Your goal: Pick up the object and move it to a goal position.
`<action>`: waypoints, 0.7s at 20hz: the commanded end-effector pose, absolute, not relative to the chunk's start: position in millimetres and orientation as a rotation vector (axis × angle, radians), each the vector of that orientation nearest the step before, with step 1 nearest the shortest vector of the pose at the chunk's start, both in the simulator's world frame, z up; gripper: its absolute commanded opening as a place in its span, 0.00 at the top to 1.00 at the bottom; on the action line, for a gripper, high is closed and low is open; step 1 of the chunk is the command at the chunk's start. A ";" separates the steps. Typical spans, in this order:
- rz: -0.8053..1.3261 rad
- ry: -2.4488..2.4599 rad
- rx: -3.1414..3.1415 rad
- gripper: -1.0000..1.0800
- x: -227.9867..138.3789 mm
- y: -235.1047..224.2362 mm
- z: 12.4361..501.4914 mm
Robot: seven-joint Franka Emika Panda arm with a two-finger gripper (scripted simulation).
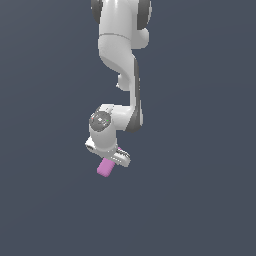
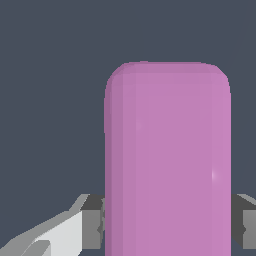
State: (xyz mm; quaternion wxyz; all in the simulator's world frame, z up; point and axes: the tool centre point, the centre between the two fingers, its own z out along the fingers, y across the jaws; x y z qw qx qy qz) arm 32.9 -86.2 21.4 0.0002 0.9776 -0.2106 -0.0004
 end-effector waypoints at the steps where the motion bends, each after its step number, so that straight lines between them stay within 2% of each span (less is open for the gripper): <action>1: 0.001 -0.662 3.071 1.00 31.4 -88.6 29.4; 8: 0.000 -0.662 3.071 1.00 20.9 -100.2 69.3; 14: 0.000 -0.663 3.072 1.00 6.2 -116.6 125.8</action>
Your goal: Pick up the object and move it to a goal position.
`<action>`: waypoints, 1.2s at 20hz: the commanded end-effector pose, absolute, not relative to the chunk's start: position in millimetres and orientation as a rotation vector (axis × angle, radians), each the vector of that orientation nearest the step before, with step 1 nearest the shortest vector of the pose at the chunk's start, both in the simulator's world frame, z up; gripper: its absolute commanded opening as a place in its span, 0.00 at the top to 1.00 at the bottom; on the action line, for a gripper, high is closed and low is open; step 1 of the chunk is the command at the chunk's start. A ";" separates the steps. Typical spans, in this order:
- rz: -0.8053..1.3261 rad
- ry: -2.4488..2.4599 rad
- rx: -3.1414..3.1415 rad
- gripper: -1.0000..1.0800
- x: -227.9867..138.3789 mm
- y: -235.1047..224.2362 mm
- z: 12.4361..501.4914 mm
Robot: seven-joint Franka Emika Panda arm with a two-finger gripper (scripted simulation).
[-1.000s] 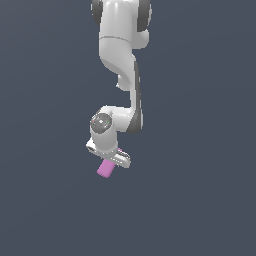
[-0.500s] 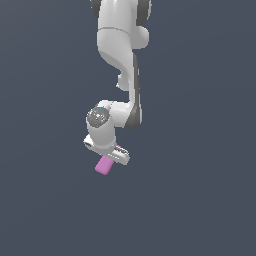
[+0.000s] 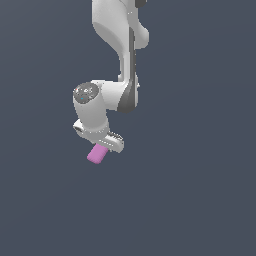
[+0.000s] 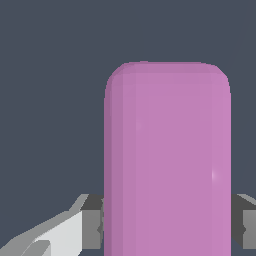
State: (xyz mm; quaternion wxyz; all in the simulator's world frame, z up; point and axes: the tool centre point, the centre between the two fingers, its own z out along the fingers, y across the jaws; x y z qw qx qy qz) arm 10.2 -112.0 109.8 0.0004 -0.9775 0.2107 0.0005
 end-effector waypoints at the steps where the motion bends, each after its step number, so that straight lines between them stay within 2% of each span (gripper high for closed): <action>1: 0.000 0.662 -3.070 1.00 3.4 -119.8 136.9; 24: 0.000 0.663 -3.070 1.00 -57.7 -196.6 398.3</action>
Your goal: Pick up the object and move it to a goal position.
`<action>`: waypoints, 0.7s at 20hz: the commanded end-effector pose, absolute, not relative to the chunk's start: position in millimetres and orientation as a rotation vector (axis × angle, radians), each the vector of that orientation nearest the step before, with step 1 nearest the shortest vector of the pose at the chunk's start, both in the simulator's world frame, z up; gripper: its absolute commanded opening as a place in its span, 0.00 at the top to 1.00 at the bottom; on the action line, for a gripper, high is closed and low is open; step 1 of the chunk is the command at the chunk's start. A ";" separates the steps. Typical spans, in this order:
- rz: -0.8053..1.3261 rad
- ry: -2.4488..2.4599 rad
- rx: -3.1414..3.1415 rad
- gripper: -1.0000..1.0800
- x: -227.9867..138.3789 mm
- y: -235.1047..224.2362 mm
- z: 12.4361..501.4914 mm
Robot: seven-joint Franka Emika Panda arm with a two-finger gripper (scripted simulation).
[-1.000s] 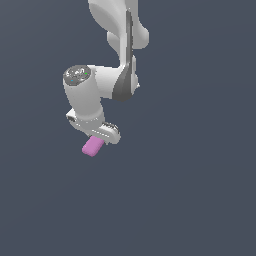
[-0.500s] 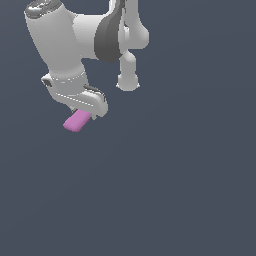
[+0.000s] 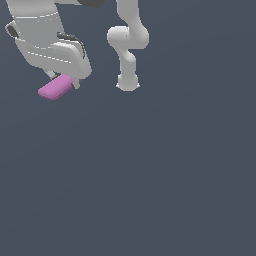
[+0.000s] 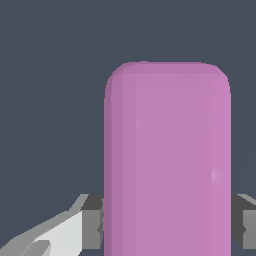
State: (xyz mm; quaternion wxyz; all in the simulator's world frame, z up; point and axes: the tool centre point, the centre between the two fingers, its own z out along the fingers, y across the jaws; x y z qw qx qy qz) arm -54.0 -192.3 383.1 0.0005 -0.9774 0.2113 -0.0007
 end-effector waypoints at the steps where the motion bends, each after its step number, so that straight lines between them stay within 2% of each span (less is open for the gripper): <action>1: 0.000 0.663 -3.070 1.00 -59.5 -199.4 407.2; 7: 0.000 0.662 -3.071 1.00 -66.6 -211.5 448.2; 14: 0.000 0.661 -3.071 1.00 -69.6 -218.8 471.5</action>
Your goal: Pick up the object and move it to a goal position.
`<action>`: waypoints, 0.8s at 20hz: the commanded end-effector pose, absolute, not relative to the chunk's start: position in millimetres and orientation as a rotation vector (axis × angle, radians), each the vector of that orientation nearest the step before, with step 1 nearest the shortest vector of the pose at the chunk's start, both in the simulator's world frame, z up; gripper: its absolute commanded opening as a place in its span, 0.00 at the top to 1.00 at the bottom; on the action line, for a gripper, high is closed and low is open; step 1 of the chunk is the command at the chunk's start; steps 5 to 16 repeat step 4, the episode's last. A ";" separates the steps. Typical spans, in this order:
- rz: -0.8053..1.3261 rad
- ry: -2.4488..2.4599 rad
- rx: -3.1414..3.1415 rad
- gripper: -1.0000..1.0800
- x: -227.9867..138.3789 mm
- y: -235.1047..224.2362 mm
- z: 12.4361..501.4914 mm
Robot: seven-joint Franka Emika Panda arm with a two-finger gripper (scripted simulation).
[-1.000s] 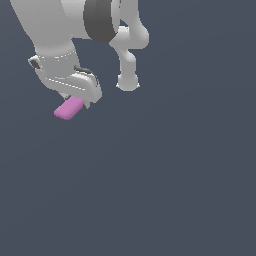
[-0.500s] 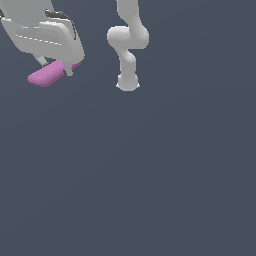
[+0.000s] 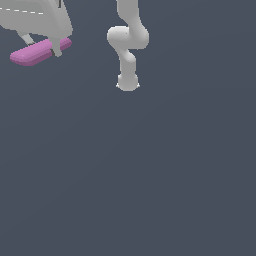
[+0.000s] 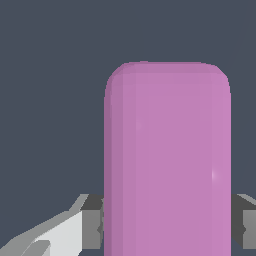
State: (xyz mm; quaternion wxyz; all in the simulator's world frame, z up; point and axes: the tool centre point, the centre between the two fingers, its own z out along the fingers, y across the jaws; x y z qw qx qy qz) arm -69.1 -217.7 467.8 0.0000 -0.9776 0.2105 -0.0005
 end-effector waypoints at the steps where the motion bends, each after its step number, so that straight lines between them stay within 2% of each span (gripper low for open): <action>1: 0.000 0.661 -3.071 1.00 -69.8 -219.3 473.0; 16: 0.000 0.661 -3.071 1.00 -70.0 -219.9 474.8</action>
